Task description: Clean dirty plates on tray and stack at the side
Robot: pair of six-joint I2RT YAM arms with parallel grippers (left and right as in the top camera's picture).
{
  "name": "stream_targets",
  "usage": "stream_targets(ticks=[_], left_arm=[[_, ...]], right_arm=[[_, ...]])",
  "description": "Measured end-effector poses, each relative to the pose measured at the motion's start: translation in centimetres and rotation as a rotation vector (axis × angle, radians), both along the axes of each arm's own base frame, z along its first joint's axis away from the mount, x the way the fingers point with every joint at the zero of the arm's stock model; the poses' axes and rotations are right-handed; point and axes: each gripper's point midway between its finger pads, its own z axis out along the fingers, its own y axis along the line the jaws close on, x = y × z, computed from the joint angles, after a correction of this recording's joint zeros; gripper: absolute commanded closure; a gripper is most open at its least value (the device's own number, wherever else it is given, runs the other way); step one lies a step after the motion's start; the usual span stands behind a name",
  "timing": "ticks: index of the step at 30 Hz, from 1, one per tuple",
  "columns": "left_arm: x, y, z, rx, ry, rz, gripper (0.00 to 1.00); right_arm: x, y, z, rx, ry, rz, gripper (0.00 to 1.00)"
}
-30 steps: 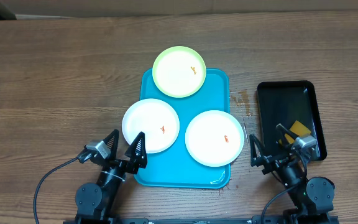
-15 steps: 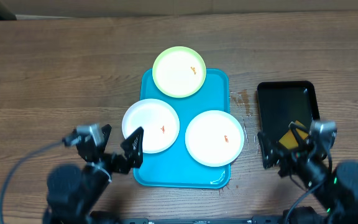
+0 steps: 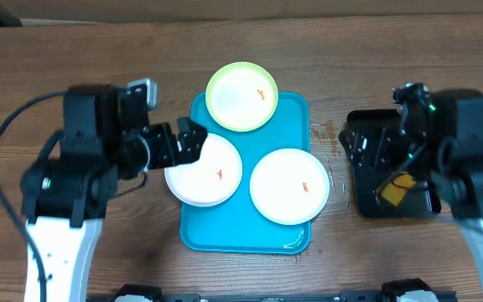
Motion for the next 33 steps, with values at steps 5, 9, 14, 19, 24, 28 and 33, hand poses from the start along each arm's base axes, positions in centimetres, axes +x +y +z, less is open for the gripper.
stream_targets(ticks=[5,9,14,19,24,28,33], left_arm=[[-0.7,-1.0,-1.9,-0.027,0.108,-0.063,0.00],[-2.0,-1.7,-2.4,-0.004,0.129,-0.148,0.00],[-3.5,-2.6,-2.9,0.039,0.135,-0.245,0.00],[-3.5,-2.4,-2.9,0.064,0.116,-0.261,0.01],[-3.2,-2.4,-2.7,0.081,0.083,-0.281,0.00],[-3.3,-2.3,-2.1,0.084,0.049,-0.285,0.00],[-3.3,-2.3,-1.1,0.082,-0.005,-0.283,0.00]], right_arm=[[0.8,-3.8,-5.5,-0.052,0.273,-0.251,0.10],[1.3,-8.1,-10.1,-0.066,0.468,-0.473,0.17],[0.3,-12.1,-16.5,-0.070,0.671,-0.648,0.29],[-1.9,-13.6,-22.2,-0.073,0.803,-0.715,0.32],[-2.4,-13.5,-24.9,-0.067,0.818,-0.719,0.46],[-1.6,-13.2,-24.9,-0.049,0.787,-0.658,0.67],[-0.5,-12.6,-23.6,-0.025,0.755,-0.557,0.82]])
